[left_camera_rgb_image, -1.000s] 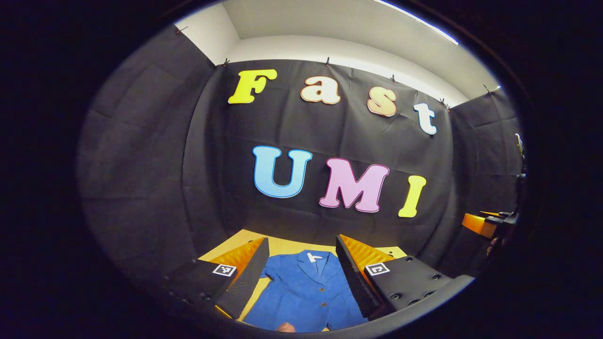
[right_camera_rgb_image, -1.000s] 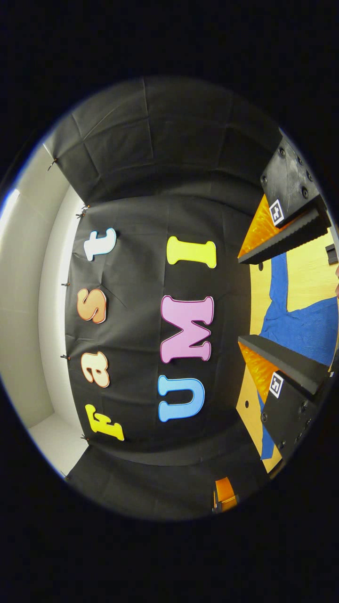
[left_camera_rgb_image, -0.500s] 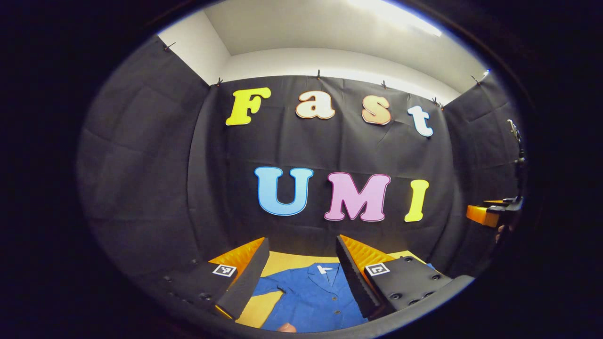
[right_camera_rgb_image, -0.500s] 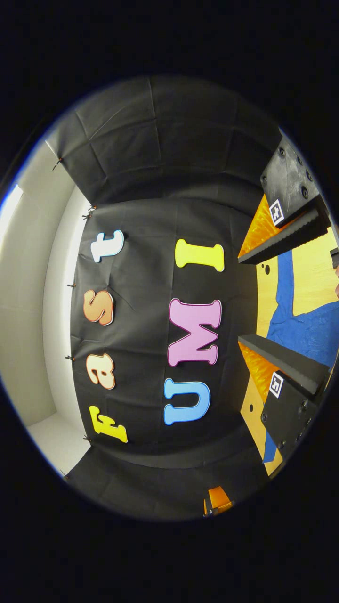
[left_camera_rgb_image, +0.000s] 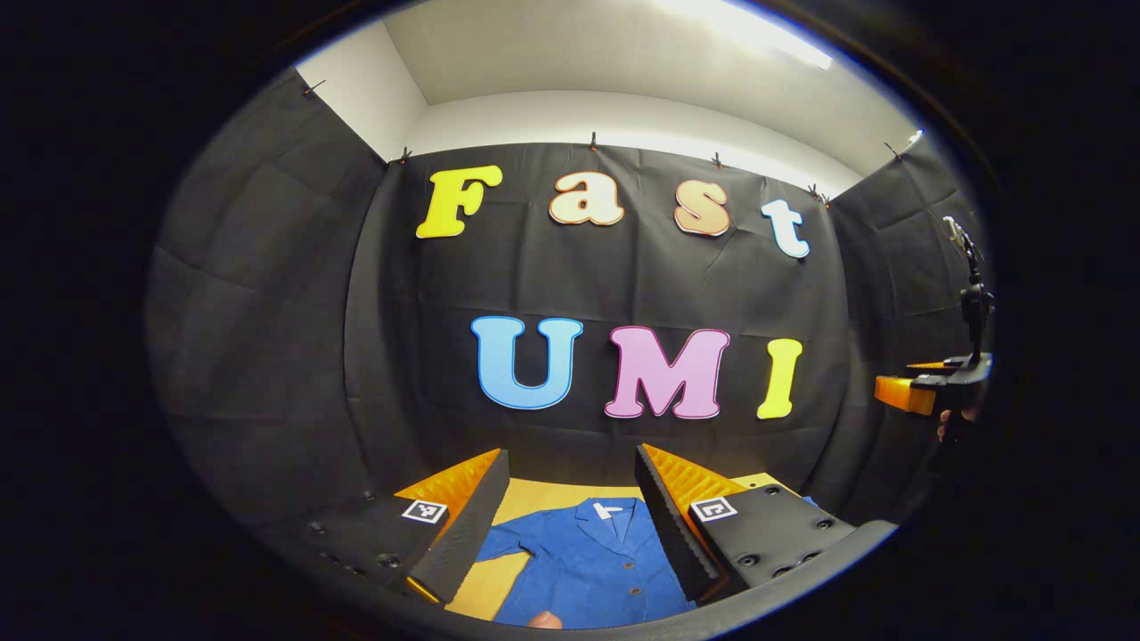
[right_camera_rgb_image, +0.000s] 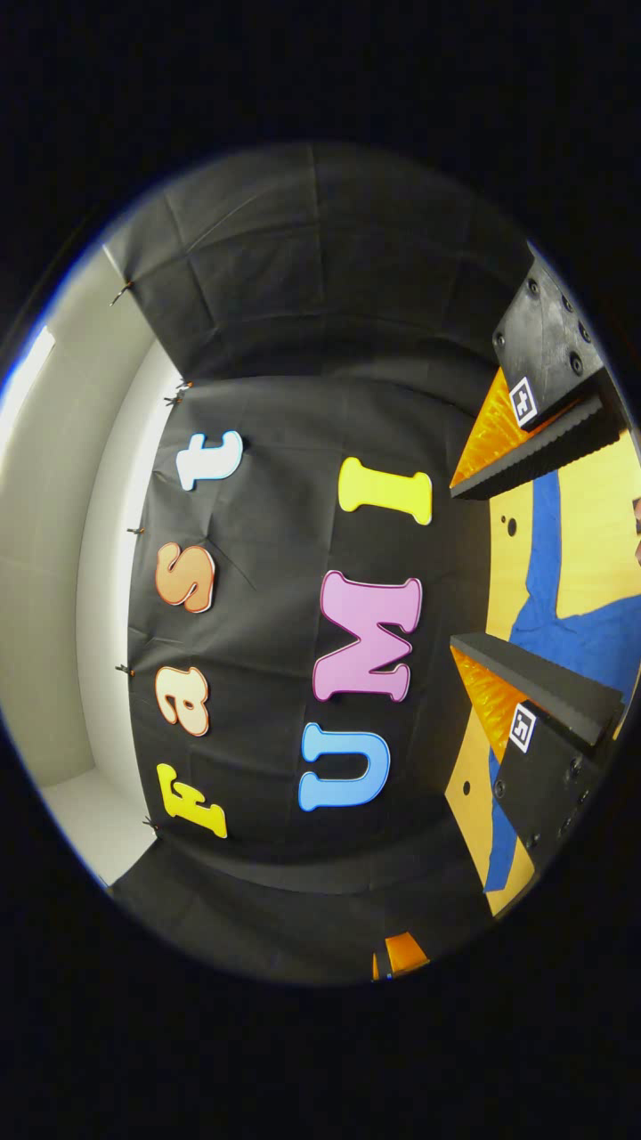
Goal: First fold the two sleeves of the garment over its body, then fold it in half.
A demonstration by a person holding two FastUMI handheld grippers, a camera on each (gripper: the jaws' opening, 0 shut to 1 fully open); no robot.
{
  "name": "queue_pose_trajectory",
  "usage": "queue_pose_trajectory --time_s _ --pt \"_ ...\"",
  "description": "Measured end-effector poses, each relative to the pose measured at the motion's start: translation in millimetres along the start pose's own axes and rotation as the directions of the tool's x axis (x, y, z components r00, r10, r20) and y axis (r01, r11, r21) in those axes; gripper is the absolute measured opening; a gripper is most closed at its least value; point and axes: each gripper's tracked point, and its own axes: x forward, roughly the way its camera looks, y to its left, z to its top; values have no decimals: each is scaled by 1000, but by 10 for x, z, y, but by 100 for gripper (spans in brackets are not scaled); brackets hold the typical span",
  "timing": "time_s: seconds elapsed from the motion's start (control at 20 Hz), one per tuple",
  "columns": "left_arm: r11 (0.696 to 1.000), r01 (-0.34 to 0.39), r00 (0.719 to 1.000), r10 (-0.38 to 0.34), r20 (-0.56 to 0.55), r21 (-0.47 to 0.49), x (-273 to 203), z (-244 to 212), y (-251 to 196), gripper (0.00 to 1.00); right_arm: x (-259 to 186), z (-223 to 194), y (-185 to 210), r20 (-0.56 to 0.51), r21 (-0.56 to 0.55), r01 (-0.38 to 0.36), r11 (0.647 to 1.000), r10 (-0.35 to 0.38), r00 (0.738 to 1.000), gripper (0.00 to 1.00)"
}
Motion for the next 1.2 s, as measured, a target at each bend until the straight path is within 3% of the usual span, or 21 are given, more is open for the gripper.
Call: queue_pose_trajectory --time_s 0.2,0.4,0.6,0.75,0.95,1.05,1.2 --pt "1000 20 1000 -20 6 -15 85 8 -76 81 244 344 -63 53 -8 -15 1000 15 998 92" --pt "999 40 999 -40 6 -29 225 10 -204 82 745 345 -389 44 -55 30 998 -28 999 96" --pt "999 15 1000 -16 -17 -30 458 -77 -279 80 1372 -270 -500 -91 -123 -27 992 16 996 93" --pt "999 -2 999 1 -43 -39 765 -168 -382 82 1844 -867 -553 -208 -117 -100 988 75 975 96" --pt "999 -22 994 17 -111 -45 1283 -340 -553 81 2475 -2005 -895 -419 -42 -84 996 58 906 96" --pt "997 -60 984 50 -172 -54 1505 -482 -613 82 2678 -2653 -1132 -525 -10 -53 999 40 850 97" --pt "995 -87 983 77 -169 -53 1698 -457 -762 81 2799 -3563 -1441 -640 24 -19 1000 30 767 98"
